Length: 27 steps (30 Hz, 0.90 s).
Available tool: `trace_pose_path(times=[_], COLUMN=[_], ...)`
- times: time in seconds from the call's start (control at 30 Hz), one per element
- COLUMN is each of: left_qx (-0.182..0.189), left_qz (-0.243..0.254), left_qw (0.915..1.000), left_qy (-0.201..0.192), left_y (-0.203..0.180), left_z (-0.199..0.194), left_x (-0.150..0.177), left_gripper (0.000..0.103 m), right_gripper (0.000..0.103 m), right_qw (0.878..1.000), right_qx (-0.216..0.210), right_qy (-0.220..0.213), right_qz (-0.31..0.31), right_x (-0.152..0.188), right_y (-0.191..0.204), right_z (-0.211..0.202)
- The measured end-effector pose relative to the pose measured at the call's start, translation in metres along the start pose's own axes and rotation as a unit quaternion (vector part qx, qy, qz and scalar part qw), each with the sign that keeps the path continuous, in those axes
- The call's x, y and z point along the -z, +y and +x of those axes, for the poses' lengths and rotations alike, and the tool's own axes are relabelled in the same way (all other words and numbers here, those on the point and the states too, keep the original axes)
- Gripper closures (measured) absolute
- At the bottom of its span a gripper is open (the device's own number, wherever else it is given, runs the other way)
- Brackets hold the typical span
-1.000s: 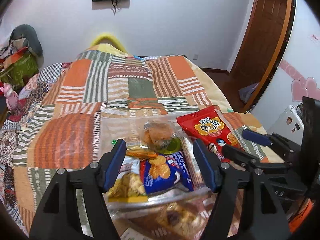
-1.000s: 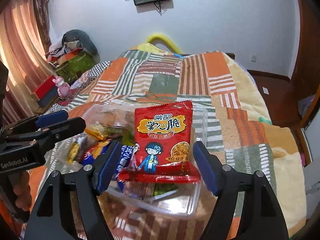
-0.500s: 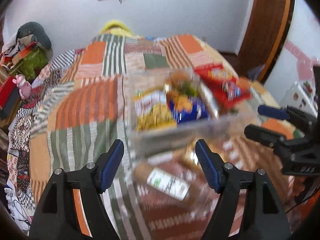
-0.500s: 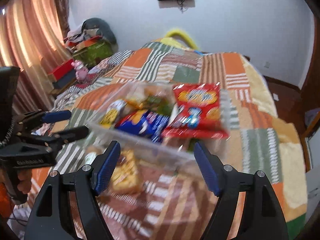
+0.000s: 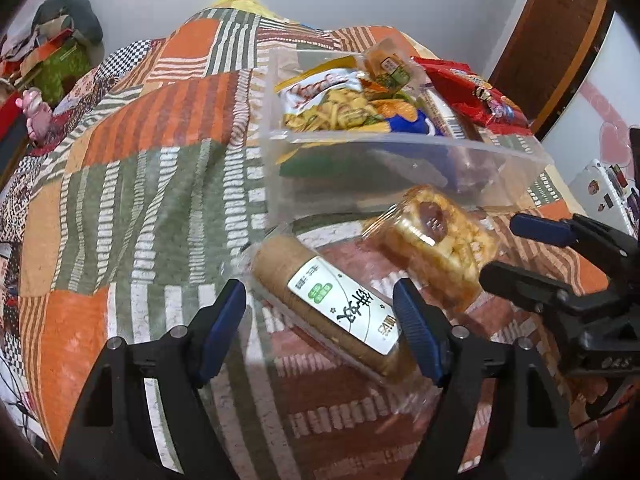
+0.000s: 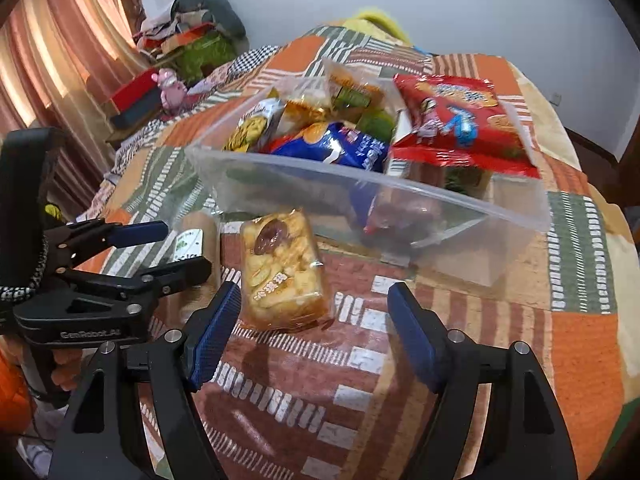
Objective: Organize snacks
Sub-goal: 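Grasp the labelled biscuit roll with the left tool while the right tool grasps the cookie pack, then lower the biscuit roll and cookie pack into the clear box and release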
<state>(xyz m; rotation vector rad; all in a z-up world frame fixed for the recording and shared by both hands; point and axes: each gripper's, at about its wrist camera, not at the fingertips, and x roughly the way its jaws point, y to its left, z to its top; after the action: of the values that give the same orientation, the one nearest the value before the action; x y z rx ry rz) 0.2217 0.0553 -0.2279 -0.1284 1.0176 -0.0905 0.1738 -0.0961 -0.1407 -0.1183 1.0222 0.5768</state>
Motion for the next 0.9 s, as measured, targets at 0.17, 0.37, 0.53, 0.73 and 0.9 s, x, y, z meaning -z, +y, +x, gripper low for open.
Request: trace_pose_path(times=[0.17, 0.37, 0.53, 0.73, 0.9], left_qx=[-0.017, -0.034, -0.027, -0.031, -0.032], left_qz=[-0.006, -0.024, -0.018, -0.007, -0.007], left_qw=[0.9998, 0.9986, 0.9992, 0.9994, 0.9994], left_qy=[0.011, 0.031, 0.021, 0.014, -0.003], left_y=[0.015, 0.033, 0.029, 0.022, 0.021], left_z=[0.002, 0.014, 0.011, 0.005, -0.015], left_x=[0.007, 0.019, 0.020, 0.023, 0.022], left_gripper=[0.026, 0.038, 0.063, 0.064, 0.064], right_gripper=[0.030, 0.030, 0.044, 0.060, 0.060], right_qw=[1.000, 0.999, 0.999, 1.000, 1.000], right_qx=[-0.003, -0.007, 0.001, -0.002, -0.007], right_qy=[0.010, 0.024, 0.029, 0.022, 0.010], right_qz=[-0.006, -0.021, -0.025, -0.022, -0.020], right_x=[-0.005, -0.007, -0.006, -0.003, -0.001], right_y=[0.006, 0.016, 0.019, 0.018, 0.016], right_z=[0.013, 0.027, 0.033, 0.026, 0.015])
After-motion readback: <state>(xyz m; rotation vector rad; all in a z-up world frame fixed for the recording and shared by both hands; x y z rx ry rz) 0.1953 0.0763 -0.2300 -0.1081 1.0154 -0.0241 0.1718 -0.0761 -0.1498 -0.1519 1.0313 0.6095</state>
